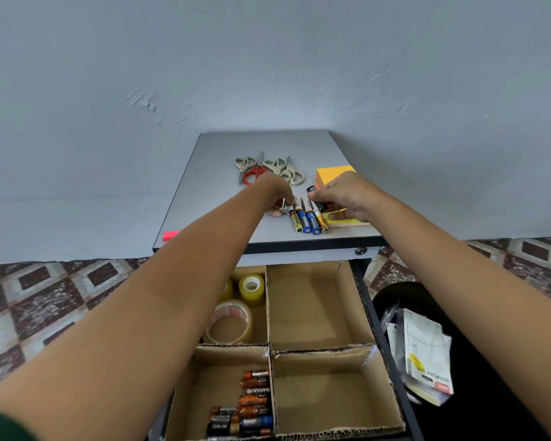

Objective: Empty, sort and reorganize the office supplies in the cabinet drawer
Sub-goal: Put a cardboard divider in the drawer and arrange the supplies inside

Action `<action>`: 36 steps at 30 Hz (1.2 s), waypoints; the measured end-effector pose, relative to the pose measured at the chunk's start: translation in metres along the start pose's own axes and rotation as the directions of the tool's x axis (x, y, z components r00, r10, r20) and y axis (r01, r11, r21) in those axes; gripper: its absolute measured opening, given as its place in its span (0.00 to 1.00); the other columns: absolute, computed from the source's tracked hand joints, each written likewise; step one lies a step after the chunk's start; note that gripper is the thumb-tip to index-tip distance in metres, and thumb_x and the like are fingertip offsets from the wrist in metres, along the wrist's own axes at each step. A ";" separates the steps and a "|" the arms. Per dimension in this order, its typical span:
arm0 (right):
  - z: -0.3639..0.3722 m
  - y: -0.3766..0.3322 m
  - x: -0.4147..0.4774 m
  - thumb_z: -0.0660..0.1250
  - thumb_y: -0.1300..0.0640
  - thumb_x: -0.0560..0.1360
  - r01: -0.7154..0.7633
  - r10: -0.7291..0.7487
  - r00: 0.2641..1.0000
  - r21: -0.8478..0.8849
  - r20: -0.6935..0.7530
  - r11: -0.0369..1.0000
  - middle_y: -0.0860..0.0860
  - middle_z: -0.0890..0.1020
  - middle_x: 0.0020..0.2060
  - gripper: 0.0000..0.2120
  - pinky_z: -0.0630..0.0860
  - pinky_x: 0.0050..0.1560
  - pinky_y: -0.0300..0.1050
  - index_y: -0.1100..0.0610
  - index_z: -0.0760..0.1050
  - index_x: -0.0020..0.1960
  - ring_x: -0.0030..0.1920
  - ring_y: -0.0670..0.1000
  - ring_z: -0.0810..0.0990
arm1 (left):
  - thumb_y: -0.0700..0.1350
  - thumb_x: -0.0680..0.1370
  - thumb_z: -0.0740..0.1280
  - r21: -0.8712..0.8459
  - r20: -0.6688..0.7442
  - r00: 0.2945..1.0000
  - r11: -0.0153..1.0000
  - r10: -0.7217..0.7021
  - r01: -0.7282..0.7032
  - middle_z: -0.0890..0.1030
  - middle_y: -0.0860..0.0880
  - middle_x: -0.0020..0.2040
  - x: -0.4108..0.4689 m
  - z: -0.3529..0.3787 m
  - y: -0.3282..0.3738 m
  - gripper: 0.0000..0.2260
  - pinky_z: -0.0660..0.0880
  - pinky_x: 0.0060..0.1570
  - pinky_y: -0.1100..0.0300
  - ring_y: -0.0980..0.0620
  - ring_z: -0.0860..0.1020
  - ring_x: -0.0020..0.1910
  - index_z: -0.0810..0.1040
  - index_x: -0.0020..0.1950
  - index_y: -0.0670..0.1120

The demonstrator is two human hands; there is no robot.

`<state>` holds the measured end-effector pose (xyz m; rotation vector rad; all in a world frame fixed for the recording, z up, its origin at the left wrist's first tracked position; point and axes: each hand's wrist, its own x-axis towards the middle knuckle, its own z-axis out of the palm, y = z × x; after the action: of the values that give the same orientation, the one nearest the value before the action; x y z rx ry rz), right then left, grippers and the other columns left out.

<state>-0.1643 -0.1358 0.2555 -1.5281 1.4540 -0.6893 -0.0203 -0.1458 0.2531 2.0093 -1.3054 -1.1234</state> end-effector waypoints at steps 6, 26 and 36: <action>0.011 -0.004 -0.003 0.72 0.59 0.72 -0.008 0.021 0.995 -0.148 0.092 0.989 0.54 0.76 0.34 0.16 0.74 0.33 0.42 0.68 0.77 0.56 0.31 0.49 0.74 | 0.36 0.78 0.65 -0.175 0.005 1.000 0.985 0.002 -0.001 0.73 0.45 0.36 -0.004 -0.018 -0.003 0.08 0.77 0.41 0.58 0.52 0.73 0.33 0.70 0.39 0.40; 0.060 -0.016 -0.001 0.65 0.60 0.74 0.149 -0.230 0.973 -0.770 0.003 0.620 0.53 0.68 0.28 0.16 0.65 0.30 0.42 0.59 0.64 0.30 0.29 0.51 0.67 | 0.36 0.76 0.67 -0.392 -0.005 1.000 0.920 0.024 -0.024 0.78 0.43 0.37 -0.048 -0.071 -0.046 0.04 0.78 0.30 0.63 0.53 0.79 0.23 0.74 0.42 0.39; 0.047 -0.016 -0.008 0.72 0.57 0.72 0.152 -0.158 0.987 -0.484 0.027 0.862 0.60 0.82 0.51 0.16 0.75 0.39 0.45 0.66 0.80 0.55 0.42 0.53 0.78 | 0.37 0.76 0.67 -0.409 0.014 1.000 0.912 0.023 -0.015 0.80 0.43 0.41 -0.053 -0.075 -0.055 0.03 0.80 0.37 0.60 0.49 0.81 0.38 0.76 0.48 0.39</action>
<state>-0.1175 -0.1184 0.2497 -2.0479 1.6051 -0.4393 0.0599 -0.0768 0.2717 1.6754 -0.9918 -1.2863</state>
